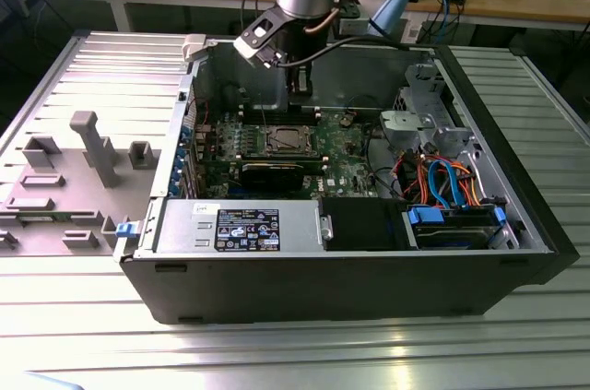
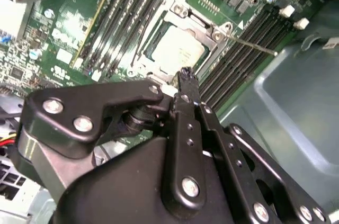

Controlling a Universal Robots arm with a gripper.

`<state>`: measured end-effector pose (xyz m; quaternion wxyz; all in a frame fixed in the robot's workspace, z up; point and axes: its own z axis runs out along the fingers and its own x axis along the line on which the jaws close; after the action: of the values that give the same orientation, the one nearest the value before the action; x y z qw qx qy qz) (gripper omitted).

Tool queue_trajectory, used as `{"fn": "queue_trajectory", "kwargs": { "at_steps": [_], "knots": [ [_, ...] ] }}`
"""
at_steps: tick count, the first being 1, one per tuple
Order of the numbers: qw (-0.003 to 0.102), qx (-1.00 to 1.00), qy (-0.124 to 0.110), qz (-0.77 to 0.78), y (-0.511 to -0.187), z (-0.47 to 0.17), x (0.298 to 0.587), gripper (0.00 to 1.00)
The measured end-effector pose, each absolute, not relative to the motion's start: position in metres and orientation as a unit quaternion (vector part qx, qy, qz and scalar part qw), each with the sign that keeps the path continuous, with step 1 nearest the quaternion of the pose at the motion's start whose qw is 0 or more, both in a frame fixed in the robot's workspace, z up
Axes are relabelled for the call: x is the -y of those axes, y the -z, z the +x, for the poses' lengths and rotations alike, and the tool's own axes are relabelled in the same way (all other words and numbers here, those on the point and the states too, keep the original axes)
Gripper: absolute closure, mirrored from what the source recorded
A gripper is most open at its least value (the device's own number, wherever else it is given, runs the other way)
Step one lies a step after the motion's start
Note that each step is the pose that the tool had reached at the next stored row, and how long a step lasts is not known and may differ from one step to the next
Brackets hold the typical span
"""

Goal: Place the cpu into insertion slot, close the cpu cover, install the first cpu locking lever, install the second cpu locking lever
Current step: 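Install the first cpu locking lever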

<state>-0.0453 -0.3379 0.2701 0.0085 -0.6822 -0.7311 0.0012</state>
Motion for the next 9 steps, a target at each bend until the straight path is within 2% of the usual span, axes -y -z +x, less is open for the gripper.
{"fn": "queue_trajectory", "kwargs": {
  "at_steps": [9],
  "knots": [
    [0.008, 0.765, -0.002, -0.644, -0.2702, -0.0458, 0.3380, 0.89]
  ]
}}
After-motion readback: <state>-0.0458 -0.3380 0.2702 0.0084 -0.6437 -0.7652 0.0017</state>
